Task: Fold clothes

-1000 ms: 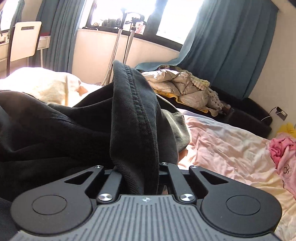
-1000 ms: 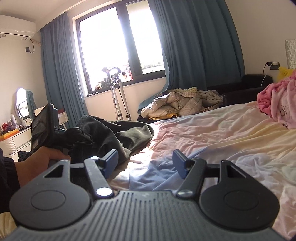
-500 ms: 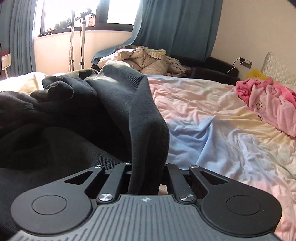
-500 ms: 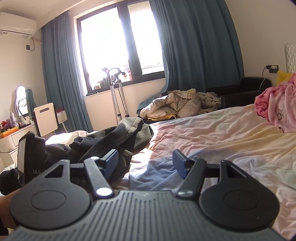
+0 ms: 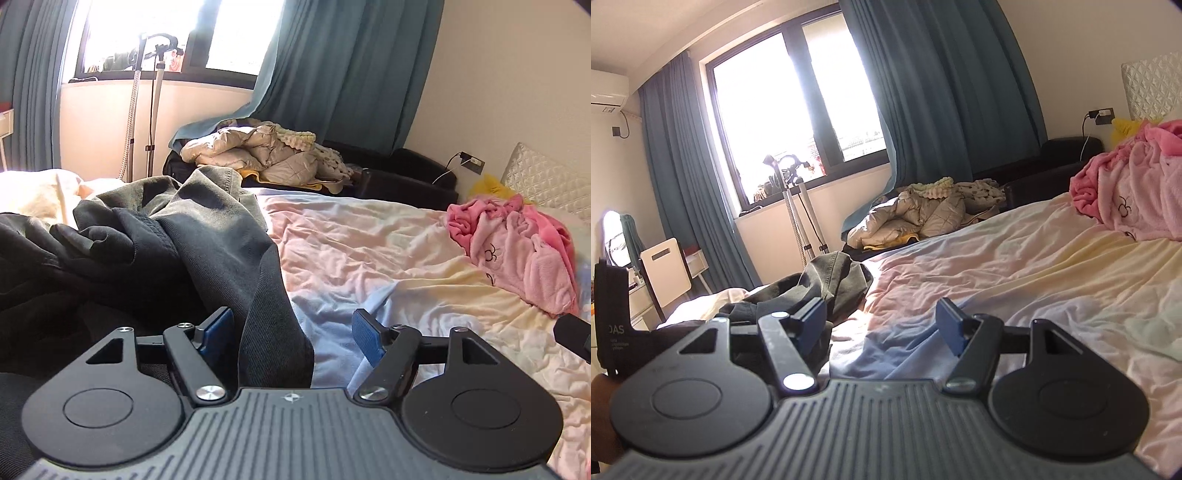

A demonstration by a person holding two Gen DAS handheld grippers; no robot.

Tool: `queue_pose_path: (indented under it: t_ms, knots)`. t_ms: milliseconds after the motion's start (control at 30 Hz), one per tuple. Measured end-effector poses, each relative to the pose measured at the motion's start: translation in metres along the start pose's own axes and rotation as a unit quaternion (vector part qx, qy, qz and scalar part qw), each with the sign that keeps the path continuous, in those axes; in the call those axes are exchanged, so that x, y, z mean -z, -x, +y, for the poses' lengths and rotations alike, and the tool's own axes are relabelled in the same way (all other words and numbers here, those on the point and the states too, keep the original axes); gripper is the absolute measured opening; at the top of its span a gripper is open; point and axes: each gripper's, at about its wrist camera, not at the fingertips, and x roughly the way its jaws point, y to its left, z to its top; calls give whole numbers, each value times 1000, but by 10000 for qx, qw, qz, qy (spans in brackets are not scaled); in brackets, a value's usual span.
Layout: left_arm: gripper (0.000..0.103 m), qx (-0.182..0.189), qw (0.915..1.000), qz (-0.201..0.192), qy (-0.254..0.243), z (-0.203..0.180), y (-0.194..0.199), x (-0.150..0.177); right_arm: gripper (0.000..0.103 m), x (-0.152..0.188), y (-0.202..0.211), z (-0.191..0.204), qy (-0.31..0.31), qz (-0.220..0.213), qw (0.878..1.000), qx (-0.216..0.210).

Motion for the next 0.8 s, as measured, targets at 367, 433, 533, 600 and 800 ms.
queue_pose_path:
  t_ms: [367, 433, 533, 600, 800]
  knots:
    - [11, -928, 9922, 617, -566, -21, -70, -21, 68, 0, -2, -18, -167, 31, 9997, 182]
    - [11, -723, 9925, 478, -859, -31, -54, -21, 68, 4, -7, -21, -224, 134, 9994, 213]
    - [11, -213, 9956, 418, -814, -37, -16, -20, 68, 7, -9, -22, -317, 219, 9991, 180]
    - [11, 36, 9947, 364, -966, -42, 13, -10, 68, 9, -9, -20, -297, 234, 9991, 175]
    - [11, 343, 9862, 816, -1396, -27, 64, 50, 68, 14, -13, -17, -370, 397, 9983, 189]
